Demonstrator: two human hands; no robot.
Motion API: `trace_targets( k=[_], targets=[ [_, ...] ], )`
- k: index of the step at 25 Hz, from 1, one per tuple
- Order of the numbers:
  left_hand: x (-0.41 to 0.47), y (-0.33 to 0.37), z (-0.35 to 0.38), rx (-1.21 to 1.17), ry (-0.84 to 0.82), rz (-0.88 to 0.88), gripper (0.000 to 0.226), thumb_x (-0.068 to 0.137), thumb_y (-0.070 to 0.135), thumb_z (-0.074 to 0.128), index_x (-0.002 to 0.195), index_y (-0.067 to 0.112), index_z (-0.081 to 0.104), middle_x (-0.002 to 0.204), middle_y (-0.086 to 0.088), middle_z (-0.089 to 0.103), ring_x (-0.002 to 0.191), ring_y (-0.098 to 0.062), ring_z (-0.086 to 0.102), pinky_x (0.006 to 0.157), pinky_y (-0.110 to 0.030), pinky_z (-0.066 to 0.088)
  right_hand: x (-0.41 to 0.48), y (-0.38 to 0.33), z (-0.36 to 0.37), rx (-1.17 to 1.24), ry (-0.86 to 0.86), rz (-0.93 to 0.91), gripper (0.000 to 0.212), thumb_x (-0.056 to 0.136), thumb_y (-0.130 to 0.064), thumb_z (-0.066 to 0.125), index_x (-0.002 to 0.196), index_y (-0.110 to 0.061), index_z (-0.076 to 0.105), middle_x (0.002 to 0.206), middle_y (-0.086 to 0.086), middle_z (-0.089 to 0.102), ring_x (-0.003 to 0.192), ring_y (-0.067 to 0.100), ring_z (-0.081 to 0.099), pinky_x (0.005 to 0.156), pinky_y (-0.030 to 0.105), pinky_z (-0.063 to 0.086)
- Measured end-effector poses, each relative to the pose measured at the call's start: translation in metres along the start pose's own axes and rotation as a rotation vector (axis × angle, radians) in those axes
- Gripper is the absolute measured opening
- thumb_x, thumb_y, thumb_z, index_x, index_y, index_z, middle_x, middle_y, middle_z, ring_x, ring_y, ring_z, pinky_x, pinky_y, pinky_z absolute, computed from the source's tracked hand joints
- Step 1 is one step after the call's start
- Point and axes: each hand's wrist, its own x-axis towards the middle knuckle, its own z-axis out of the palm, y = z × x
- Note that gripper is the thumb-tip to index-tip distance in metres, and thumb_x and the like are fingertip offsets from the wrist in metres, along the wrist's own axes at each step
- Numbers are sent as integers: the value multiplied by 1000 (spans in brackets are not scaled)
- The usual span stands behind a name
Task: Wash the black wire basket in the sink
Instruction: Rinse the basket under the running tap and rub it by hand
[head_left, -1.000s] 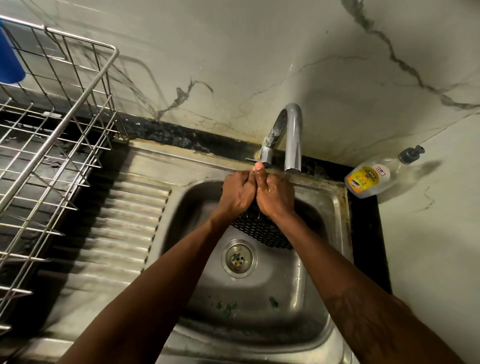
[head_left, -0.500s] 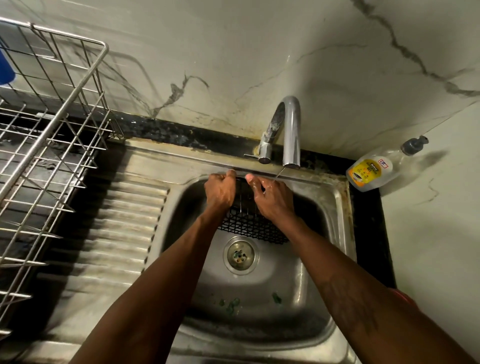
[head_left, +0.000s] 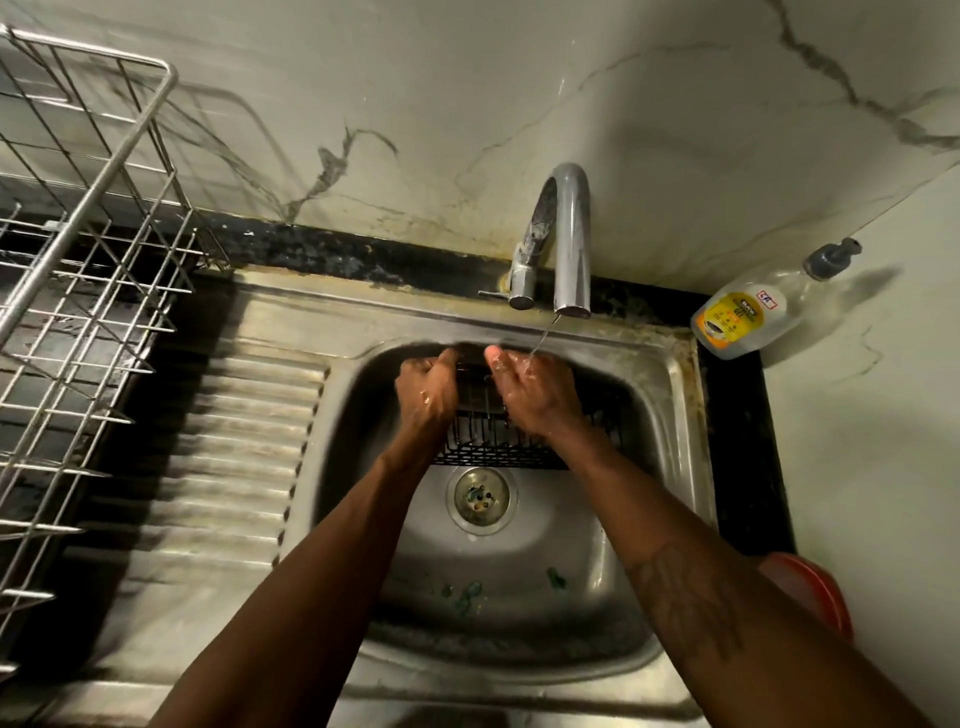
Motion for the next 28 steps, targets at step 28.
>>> trace_targets(
  k=[28],
  targets=[
    [-7, 55, 4, 193, 27, 199, 33, 90, 27, 56, 61, 14, 63, 56, 1, 61, 53, -13, 55, 57, -24, 43, 10, -57, 11, 24, 253, 69, 45, 106, -45, 27, 108, -21, 65, 113, 2, 68, 109, 22, 58, 105, 41, 40]
  ],
)
